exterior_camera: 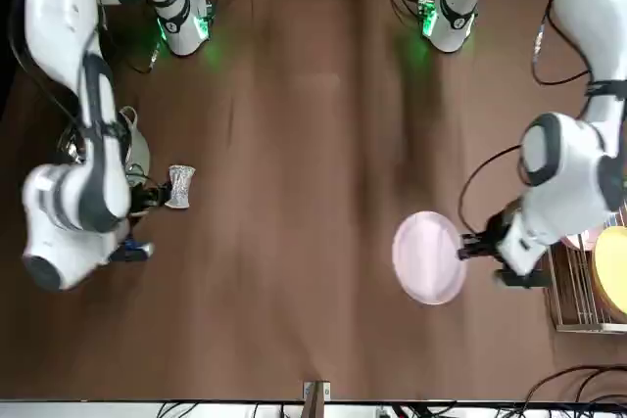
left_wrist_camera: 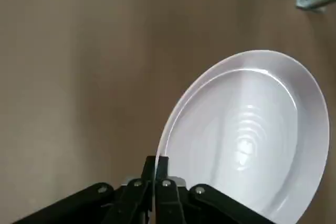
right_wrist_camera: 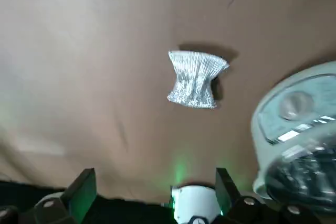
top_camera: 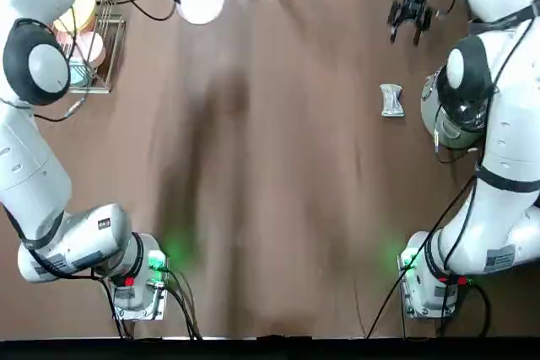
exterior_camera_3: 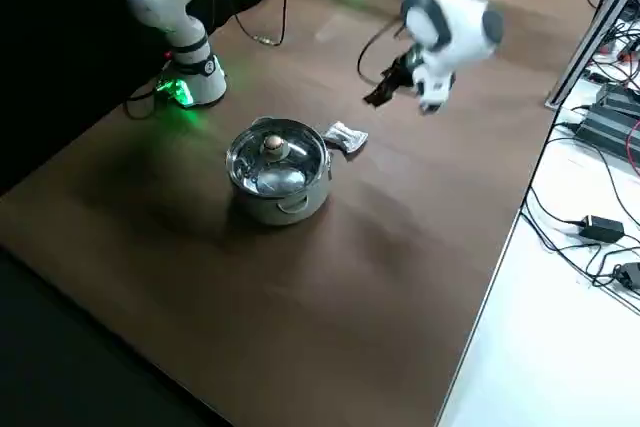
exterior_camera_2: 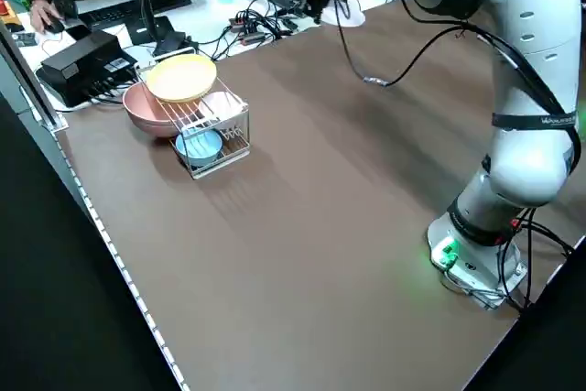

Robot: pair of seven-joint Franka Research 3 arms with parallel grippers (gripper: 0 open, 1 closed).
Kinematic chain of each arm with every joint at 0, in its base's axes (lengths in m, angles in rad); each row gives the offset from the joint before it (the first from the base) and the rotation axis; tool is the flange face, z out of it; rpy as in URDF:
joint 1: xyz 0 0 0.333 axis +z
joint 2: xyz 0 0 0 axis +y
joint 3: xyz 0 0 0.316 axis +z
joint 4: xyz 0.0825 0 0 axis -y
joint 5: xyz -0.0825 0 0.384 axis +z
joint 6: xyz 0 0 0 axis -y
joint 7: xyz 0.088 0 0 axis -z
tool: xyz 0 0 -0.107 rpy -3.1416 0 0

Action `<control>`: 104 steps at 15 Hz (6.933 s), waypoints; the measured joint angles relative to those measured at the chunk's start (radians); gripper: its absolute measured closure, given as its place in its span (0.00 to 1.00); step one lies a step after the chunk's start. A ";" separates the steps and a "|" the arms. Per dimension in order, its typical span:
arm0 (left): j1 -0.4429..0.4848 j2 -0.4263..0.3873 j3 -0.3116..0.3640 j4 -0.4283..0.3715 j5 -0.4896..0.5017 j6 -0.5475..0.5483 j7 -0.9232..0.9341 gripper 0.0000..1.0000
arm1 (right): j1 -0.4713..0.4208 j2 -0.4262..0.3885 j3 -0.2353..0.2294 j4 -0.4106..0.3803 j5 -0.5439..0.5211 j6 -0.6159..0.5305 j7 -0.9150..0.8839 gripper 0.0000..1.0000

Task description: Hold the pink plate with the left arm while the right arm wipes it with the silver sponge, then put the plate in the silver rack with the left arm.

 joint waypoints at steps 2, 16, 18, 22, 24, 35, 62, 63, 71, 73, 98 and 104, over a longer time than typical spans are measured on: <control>0.048 -0.005 0.000 -0.003 0.000 -0.002 0.030 0.97 | -0.001 -0.105 -0.017 0.044 -0.003 -0.007 0.005 0.00; 0.398 -0.002 0.001 0.063 -0.038 0.002 0.214 0.97 | 0.037 -0.442 -0.010 -0.008 -0.182 0.073 0.008 0.00; 0.433 -0.002 0.001 0.075 -0.038 0.002 0.218 0.97 | -0.038 -0.477 0.063 -0.070 -0.191 0.112 0.008 0.00; 0.498 -0.002 0.003 0.090 -0.040 0.003 0.213 0.97 | -0.135 -0.565 0.140 -0.237 -0.210 0.236 0.006 0.00; 0.526 0.005 0.013 0.104 -0.051 0.024 0.147 0.97 | -0.138 -0.623 0.147 -0.331 -0.213 0.284 0.007 0.00; 0.594 0.129 0.019 0.165 -0.053 0.055 -0.050 0.97 | -0.144 -0.664 0.148 -0.370 -0.216 0.303 0.007 0.00; 0.608 0.175 0.019 0.156 -0.056 0.093 -0.080 0.93 | -0.145 -0.666 0.154 -0.367 -0.216 0.310 0.007 0.00; 0.608 0.175 0.019 0.156 -0.056 0.093 -0.073 0.85 | -0.145 -0.666 0.154 -0.367 -0.216 0.310 0.007 0.00; 0.610 0.171 0.018 0.162 -0.053 0.093 -0.050 0.09 | -0.145 -0.666 0.154 -0.367 -0.217 0.312 0.007 0.00; 0.608 0.159 0.008 0.166 -0.024 0.092 -0.048 0.00 | -0.145 -0.666 0.154 -0.367 -0.217 0.312 0.007 0.00; -0.023 -0.234 0.095 0.160 0.273 -0.336 -0.050 0.00 | -0.146 -0.666 0.156 -0.366 -0.218 0.313 0.007 0.00; -0.147 -0.303 0.182 0.110 0.216 -0.347 -0.051 0.00 | -0.146 -0.666 0.156 -0.366 -0.218 0.314 0.007 0.00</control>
